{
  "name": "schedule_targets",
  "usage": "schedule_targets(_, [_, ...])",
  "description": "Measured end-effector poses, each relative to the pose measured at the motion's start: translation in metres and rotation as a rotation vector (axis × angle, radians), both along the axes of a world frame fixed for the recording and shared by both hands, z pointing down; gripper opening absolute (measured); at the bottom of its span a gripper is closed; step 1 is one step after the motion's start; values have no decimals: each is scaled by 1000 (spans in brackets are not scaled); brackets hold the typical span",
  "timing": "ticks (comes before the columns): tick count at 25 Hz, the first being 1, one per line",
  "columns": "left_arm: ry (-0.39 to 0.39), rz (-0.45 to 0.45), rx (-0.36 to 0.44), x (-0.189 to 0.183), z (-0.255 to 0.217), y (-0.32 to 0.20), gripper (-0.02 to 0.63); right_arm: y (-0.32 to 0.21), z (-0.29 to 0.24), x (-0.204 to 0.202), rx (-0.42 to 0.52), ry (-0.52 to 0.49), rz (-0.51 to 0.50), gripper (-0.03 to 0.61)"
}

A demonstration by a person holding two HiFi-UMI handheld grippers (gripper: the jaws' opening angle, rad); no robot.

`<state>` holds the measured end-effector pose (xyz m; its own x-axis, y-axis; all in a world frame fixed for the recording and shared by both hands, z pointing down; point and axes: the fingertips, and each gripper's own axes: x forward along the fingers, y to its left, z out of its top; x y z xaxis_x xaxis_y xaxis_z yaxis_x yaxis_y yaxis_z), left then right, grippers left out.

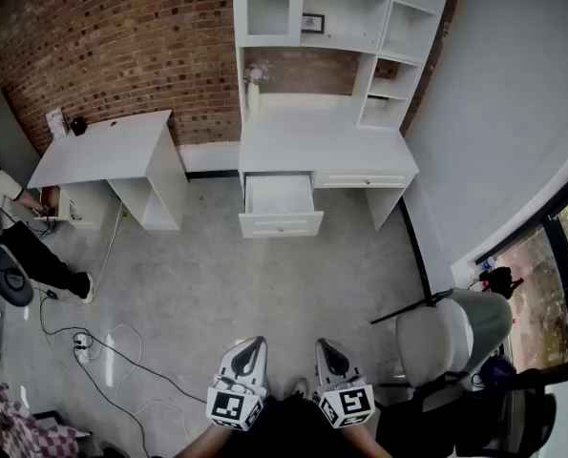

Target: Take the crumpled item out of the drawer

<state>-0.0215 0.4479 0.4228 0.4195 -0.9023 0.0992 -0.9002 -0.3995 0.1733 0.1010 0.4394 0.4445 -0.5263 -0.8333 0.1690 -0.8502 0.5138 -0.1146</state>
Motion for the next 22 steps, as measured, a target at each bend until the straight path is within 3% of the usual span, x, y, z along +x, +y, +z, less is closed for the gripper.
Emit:
schedule_targets(15, [-24, -11, -6, 25, 1, 2, 25, 1, 4, 24, -9, -36, -3, 14])
schedule_targets(22, [-43, -39, -18, 48, 3, -3, 25, -9, 7, 42, 0, -30, -50, 14])
